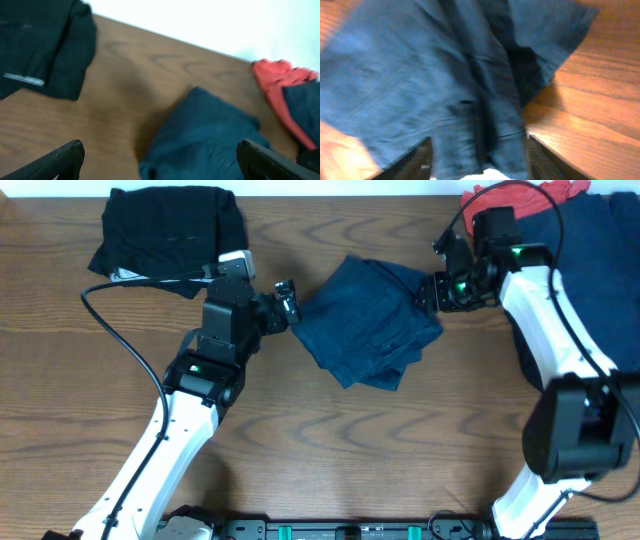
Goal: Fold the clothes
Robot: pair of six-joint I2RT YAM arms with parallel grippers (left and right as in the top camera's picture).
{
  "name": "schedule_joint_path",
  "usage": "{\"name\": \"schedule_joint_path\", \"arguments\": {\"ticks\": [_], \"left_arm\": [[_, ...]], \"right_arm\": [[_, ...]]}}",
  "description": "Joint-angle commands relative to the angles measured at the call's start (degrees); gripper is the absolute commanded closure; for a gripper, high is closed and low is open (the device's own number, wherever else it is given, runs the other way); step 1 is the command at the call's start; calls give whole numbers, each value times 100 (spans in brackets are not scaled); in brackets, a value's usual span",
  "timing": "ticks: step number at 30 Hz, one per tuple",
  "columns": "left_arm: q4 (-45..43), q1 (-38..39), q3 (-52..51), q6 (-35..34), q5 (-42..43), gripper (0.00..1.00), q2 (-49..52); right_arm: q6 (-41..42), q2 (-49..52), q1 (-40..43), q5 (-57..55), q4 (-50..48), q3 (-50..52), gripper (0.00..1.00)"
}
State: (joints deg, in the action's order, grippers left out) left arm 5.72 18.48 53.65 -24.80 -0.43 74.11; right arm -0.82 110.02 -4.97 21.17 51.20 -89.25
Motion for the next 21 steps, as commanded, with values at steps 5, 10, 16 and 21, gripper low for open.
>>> {"name": "schedule_joint_path", "arguments": {"ticks": [5, 10, 16, 21], "left_arm": [[133, -31, 74, 365, -28, 2, 2], [138, -31, 74, 404, -28, 2, 4], [155, -31, 74, 404, -28, 2, 7], [175, -31, 74, 404, -28, 2, 7]], "right_arm": [[-625, 723, 7, -105, -7, 39, 27], [-769, 1071, 9, 249, 2, 39, 58], [-872, 929, 26, 317, -107, -15, 98], [-1014, 741, 83, 306, -428, -229, 99]]}}
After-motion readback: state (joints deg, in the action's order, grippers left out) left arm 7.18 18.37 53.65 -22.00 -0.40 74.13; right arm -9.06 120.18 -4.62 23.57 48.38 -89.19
